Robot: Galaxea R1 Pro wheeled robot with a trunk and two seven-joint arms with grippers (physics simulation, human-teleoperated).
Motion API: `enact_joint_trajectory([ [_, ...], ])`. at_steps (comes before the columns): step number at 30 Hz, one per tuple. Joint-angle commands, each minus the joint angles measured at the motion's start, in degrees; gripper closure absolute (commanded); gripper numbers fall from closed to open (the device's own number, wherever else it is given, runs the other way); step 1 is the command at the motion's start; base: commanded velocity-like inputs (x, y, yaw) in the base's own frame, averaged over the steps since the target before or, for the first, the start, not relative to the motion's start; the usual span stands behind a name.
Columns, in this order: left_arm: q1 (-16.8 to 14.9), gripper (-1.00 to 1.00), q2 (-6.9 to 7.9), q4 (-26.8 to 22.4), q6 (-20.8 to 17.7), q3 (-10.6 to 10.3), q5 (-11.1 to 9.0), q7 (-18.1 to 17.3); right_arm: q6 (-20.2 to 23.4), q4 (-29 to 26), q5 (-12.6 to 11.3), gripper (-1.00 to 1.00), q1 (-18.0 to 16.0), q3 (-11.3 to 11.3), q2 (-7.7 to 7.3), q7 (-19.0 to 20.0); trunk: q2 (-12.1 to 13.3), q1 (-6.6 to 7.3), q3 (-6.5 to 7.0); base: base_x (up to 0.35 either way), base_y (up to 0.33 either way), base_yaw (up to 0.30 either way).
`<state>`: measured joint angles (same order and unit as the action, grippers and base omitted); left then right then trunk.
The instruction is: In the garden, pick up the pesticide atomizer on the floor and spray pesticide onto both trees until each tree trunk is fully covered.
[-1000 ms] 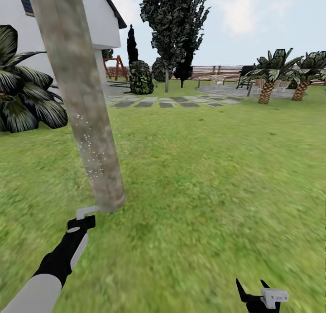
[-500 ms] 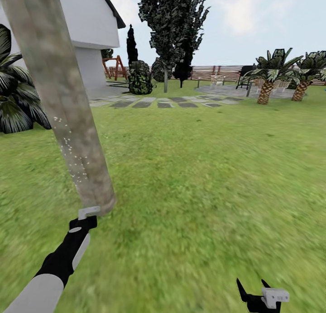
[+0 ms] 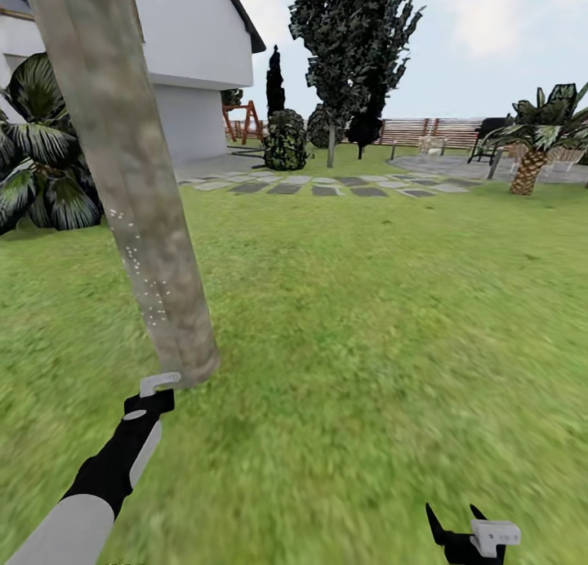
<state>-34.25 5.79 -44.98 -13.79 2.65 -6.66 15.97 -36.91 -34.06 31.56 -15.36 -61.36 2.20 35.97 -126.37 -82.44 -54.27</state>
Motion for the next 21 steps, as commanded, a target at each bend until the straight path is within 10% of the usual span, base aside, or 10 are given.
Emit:
enact_joint_trajectory([
  [1, -0.02, 1.0, 0.01, -0.11, -0.25, -0.1, -0.56, 0.29, -0.21, -0.05, 0.34, -1.0, -0.08, -0.5, 0.07, 0.42, -0.03, -0.01, -0.05, 0.164, -0.257, 0.209],
  [21, -0.02, 1.0, 0.01, -0.11, -0.18, -0.18, -1.25, 5.21, -0.19, -0.05, 0.34, -1.0, -0.11, -0.51, 0.08, 0.42, -0.03, -0.01, -0.05, 0.164, -0.253, 0.129],
])
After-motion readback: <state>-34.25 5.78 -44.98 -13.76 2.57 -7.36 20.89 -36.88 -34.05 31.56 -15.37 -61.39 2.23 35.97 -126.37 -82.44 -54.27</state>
